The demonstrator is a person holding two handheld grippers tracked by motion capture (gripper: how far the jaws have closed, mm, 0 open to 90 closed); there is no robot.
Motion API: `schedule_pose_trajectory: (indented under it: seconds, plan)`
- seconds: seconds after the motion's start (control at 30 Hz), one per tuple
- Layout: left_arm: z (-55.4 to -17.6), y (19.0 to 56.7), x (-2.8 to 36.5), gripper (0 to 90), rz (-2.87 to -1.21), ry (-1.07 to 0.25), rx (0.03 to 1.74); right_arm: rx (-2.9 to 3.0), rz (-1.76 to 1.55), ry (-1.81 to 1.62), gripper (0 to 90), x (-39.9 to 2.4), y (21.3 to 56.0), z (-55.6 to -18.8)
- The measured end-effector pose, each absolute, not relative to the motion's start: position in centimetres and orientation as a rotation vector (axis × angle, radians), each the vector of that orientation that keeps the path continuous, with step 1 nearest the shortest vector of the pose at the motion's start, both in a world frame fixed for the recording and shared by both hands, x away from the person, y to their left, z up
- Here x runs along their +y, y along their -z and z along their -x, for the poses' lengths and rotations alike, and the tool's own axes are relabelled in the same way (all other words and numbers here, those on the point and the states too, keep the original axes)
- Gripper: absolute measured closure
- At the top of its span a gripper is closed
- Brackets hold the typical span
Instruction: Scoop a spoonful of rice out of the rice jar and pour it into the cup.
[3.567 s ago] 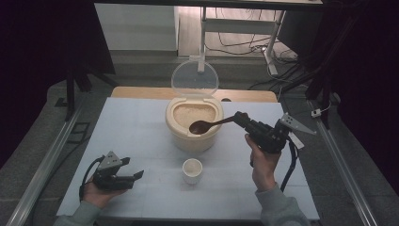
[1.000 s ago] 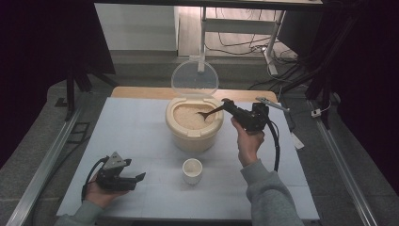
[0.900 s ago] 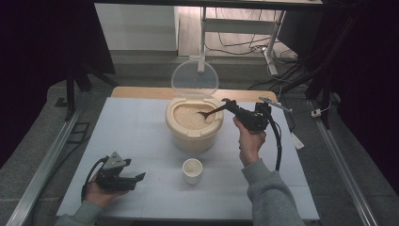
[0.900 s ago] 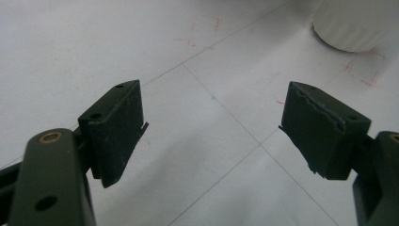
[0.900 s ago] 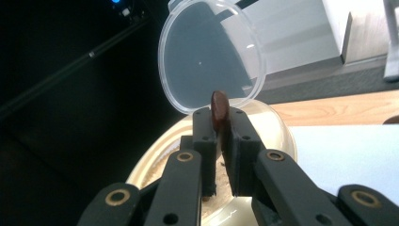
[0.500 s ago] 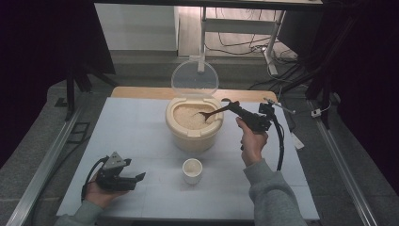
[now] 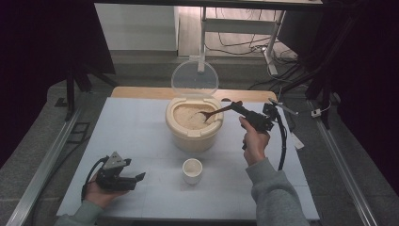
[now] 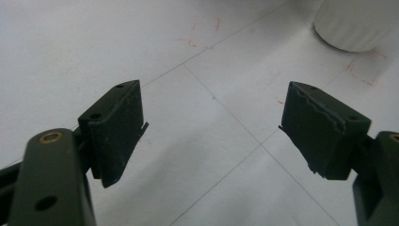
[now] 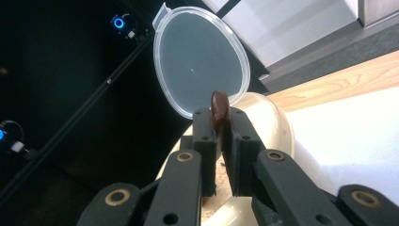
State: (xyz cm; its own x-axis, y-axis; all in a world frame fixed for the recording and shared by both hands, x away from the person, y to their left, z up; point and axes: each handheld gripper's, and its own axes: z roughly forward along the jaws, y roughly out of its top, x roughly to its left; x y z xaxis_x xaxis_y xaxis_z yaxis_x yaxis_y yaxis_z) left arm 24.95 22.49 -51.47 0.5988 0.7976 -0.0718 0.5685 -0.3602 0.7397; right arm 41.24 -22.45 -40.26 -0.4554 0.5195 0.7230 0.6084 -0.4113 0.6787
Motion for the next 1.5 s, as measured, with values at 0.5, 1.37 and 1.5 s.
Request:
schedule_pose_trajectory:
  seconds: [0.5,1.37,1.5]
  plan:
    - [-25.0,51.5,22.5,21.3,-2.074,-0.390,1.078,-1.528,1.600,2.020,83.2,-23.5,40.7,-41.6]
    - [-25.1,51.5,22.5,21.3,-2.078,-0.388,1.081,-1.474,1.587,2.027,83.2,-24.4,40.5,-41.1]
    - [-25.1,51.5,22.5,21.3,-2.079,-0.388,1.081,-1.481,1.567,2.027,83.2,-24.5,40.3,-40.8]
